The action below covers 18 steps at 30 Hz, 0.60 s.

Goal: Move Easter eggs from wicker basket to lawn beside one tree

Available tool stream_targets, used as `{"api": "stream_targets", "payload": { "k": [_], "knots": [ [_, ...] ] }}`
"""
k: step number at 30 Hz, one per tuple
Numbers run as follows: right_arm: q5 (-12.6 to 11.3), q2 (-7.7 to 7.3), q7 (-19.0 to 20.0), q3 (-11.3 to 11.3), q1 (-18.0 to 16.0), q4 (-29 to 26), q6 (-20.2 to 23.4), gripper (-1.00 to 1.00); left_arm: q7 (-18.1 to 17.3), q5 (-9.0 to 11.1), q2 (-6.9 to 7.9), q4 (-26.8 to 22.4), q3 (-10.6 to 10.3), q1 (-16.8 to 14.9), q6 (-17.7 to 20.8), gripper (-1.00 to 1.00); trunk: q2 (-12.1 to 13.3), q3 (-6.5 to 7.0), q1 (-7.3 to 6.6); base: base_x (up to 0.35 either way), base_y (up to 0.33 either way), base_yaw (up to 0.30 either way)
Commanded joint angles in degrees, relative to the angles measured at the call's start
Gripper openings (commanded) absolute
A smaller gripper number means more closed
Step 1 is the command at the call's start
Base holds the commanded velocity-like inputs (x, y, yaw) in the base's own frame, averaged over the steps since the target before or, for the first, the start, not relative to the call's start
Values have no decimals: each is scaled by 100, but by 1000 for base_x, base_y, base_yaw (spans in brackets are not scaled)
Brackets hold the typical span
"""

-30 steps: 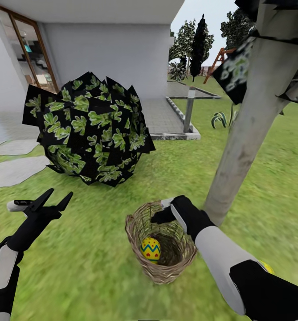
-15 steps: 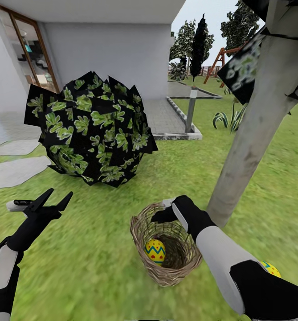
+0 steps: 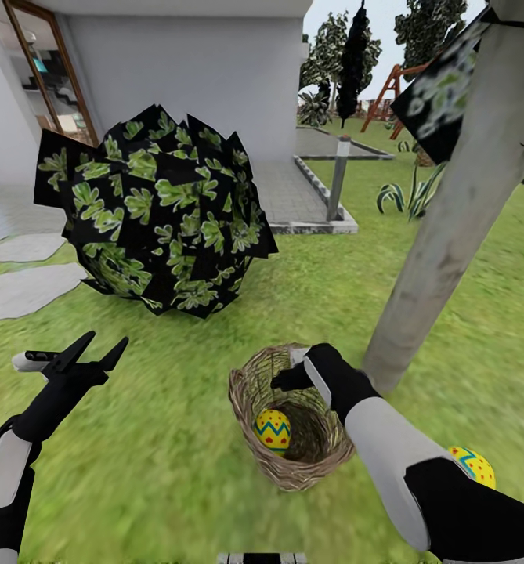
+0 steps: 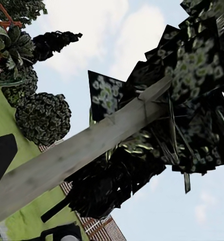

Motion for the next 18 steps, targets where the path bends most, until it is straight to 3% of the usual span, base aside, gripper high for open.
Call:
{"api": "stream_targets", "payload": {
  "k": [1,11,18],
  "knots": [
    [-33,0,-15,10,-3,66,26,100,1,22,1,0,1,-2,35,100,-4,-28,1,0,0,0],
    [-26,0,-57,11,-18,392,31,100,3,13,-2,0,1,-2,34,100,-17,-249,27,0,0,0],
    [-21,0,-179,10,-94,1250,-23,100,11,8,1,0,1,-2,34,100,-26,-404,45,0,0,0]
  ]
}}
